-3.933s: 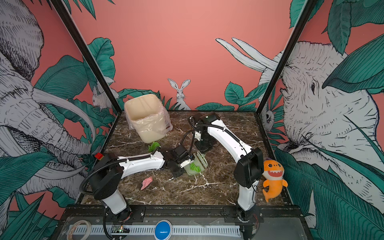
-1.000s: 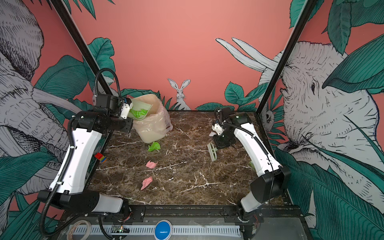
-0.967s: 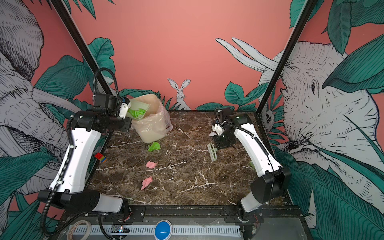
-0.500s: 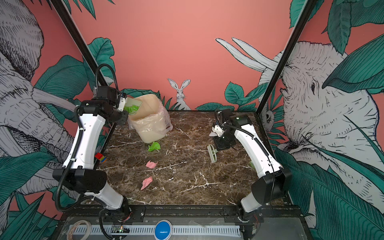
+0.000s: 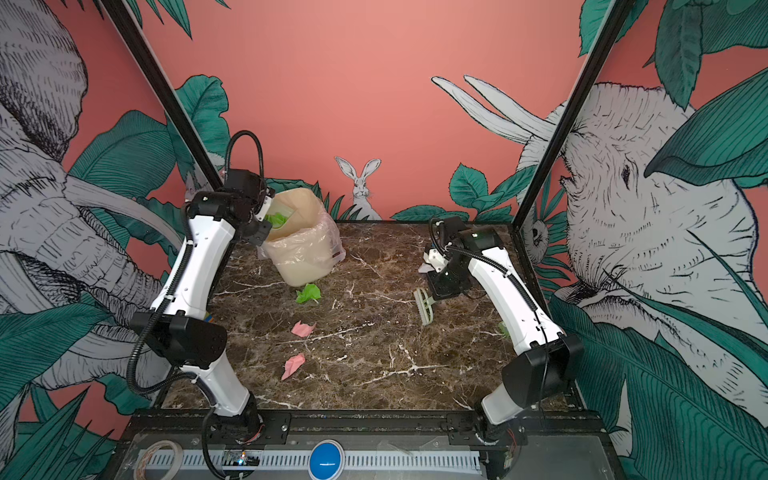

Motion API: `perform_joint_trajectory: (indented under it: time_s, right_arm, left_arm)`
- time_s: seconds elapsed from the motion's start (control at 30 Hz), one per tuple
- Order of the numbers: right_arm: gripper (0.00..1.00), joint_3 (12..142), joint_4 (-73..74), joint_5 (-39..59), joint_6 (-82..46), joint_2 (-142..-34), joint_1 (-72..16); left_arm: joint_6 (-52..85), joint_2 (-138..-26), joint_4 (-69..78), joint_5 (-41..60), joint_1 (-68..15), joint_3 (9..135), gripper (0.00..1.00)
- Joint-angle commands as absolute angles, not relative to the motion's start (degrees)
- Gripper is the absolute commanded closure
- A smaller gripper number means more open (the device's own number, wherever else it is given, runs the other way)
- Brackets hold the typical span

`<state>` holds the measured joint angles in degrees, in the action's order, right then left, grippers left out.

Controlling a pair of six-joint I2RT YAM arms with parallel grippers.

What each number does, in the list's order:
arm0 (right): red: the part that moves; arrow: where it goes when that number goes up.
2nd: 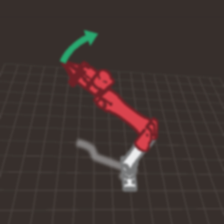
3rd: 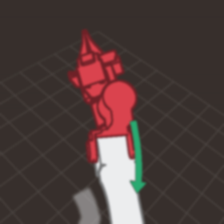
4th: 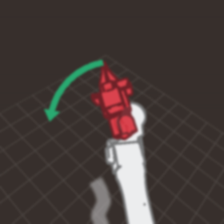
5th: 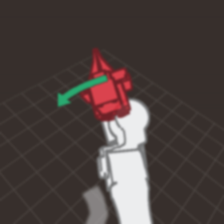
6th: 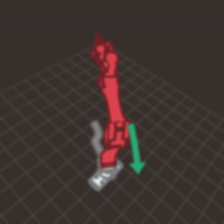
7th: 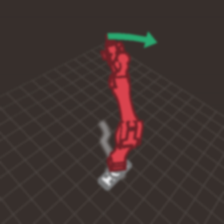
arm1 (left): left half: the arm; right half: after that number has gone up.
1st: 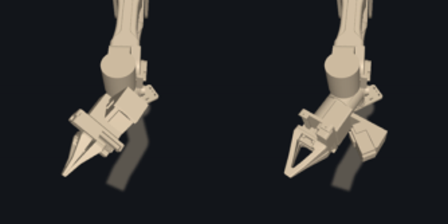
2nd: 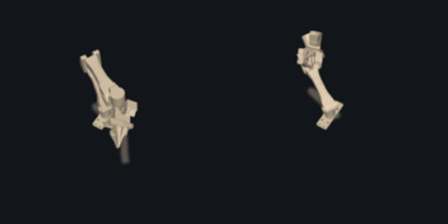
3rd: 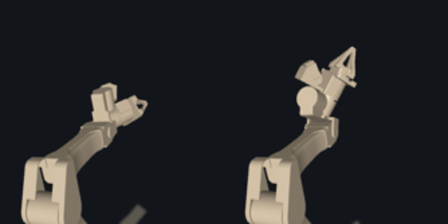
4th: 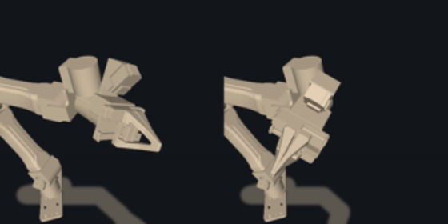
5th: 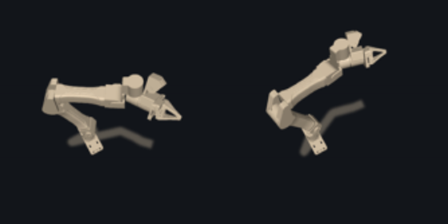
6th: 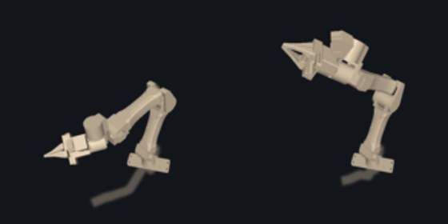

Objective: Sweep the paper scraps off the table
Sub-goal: 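Tip the dustpan over the cream bin with the left gripper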

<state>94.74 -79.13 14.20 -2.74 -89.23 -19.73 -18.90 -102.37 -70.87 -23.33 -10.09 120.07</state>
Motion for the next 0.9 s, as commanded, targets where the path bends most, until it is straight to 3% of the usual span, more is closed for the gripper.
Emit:
perform_joint_trajectory:
  time_s: [0.0,0.47,0.73,0.87]
  right_arm:
    - [1.00,96.33,-81.21,14.75,-1.68,-89.65,-19.58]
    - [1.00,96.32,-81.56,14.92,-0.93,-90.10,-19.59]
    - [1.00,96.00,-81.12,15.45,-0.79,-90.16,-19.60]
    - [1.00,95.37,-80.73,15.49,-0.88,-89.91,-19.58]
  left_arm:
    - [-21.98,-102.48,-71.83,-31.26,-11.19,120.15,0.84]
    - [-34.11,-100.18,-63.53,-49.01,-18.11,112.15,0.86]
    - [-52.60,-95.60,-43.48,-60.56,-21.84,101.53,0.87]
    - [-63.32,-92.71,-31.71,-61.52,-23.11,96.66,0.87]
